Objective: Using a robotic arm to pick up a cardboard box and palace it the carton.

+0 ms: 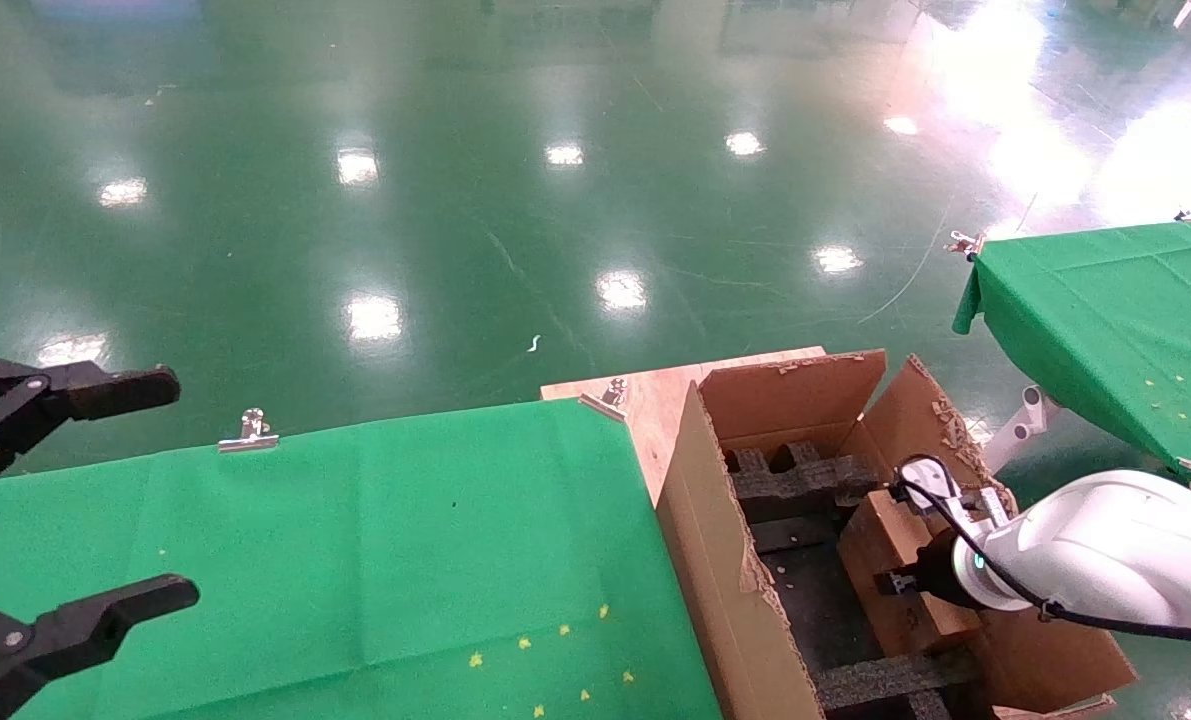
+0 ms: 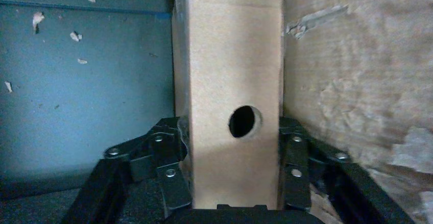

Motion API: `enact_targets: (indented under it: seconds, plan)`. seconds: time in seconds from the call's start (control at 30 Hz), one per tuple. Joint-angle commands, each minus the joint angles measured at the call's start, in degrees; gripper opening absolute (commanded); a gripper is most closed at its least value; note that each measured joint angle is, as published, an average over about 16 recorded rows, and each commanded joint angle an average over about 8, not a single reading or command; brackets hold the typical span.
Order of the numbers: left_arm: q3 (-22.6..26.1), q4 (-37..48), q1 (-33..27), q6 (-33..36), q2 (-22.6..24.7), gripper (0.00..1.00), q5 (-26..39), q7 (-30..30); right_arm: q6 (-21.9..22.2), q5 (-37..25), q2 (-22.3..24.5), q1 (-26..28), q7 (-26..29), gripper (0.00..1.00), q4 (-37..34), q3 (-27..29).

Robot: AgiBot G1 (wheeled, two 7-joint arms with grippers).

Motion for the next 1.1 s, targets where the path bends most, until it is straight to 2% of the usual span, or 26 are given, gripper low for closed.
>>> enact_targets:
  seconds: [0.03, 0.4, 0.6, 0.8, 0.93, 1.1]
  plan:
    - [0.0, 0.0, 0.0, 0.0, 0.0, 1.0, 0.0, 0.0, -0.05, -0.09, 0.29, 0.36, -0.19, 1.0, 0.35, 0.09]
    - [0.0, 0.0, 0.0, 0.0, 0.0, 1.0, 0.0, 0.0, -0.18, -1.11, 2.4, 3.31, -0.49, 1.0, 3.39, 1.23]
    - [0.0, 0.0, 0.0, 0.0, 0.0, 1.0, 0.0, 0.0, 2.93, -2.86, 4.71, 7.49, -4.12, 1.0, 8.87, 2.83]
    - [0.0, 0.0, 0.0, 0.0, 0.0, 1.0, 0.0, 0.0, 8.28, -0.12, 7.15, 13.11, -13.72, 1.0, 14.25, 4.13]
    - [0.0, 0.0, 0.0, 0.0, 0.0, 1.0, 0.0, 0.0, 10.66, 7.19, 7.45, 16.93, -22.87, 1.0, 14.91, 4.32]
    - [0.01, 0.01, 0.0, -0.01, 0.0, 1.0, -0.01, 0.0, 10.81, 17.66, 7.38, 21.18, -33.45, 1.0, 15.37, 4.7]
